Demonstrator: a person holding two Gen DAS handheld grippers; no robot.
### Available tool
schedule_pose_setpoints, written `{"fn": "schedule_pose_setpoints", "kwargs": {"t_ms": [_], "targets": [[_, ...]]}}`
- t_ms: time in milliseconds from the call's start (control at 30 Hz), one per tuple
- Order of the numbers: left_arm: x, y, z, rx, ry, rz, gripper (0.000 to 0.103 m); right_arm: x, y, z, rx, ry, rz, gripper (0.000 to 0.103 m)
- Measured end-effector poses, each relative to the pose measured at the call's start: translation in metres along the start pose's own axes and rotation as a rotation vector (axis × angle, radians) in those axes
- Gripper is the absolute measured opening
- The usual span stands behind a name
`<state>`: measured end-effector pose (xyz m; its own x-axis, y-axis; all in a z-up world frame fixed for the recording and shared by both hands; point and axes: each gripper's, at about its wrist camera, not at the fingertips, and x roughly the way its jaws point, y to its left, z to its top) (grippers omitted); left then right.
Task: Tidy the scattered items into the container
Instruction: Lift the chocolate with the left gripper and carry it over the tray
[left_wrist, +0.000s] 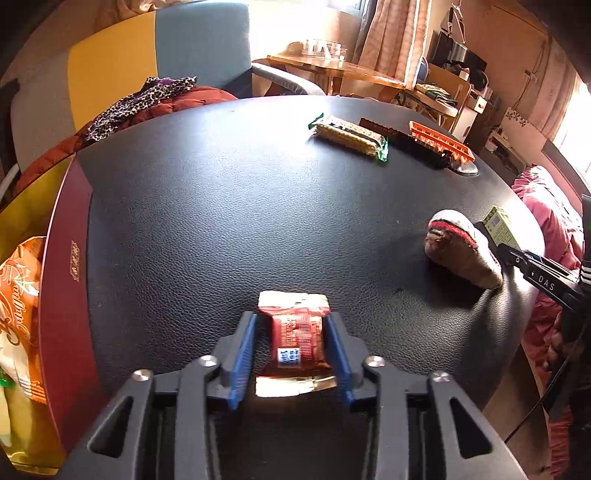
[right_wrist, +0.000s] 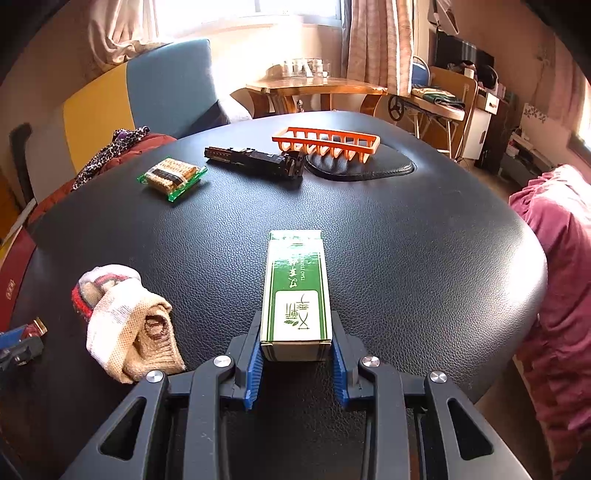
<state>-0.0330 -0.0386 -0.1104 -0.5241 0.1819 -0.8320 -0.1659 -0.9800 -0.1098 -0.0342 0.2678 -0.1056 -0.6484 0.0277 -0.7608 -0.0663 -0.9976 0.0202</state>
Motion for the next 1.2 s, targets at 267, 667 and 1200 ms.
{"fn": "schedule_pose_setpoints", "kwargs": {"t_ms": [267,667,1200], "targets": [[-0.006,-0.003,-0.003,0.000,-0.023,0.028,0.025,0.001,0.002,0.001,-0.017,0.003,-0.010,0.031],[-0.056,0.005,-0.003,-0.015,-0.117,0.050,0.025,0.001,0.003,0.000,-0.014,0.005,-0.017,0.032],[-0.119,0.186,-0.011,-0.317,-0.149,0.366,0.025,0.002,0.007,0.002,-0.025,0.025,-0.045,0.032]]}}
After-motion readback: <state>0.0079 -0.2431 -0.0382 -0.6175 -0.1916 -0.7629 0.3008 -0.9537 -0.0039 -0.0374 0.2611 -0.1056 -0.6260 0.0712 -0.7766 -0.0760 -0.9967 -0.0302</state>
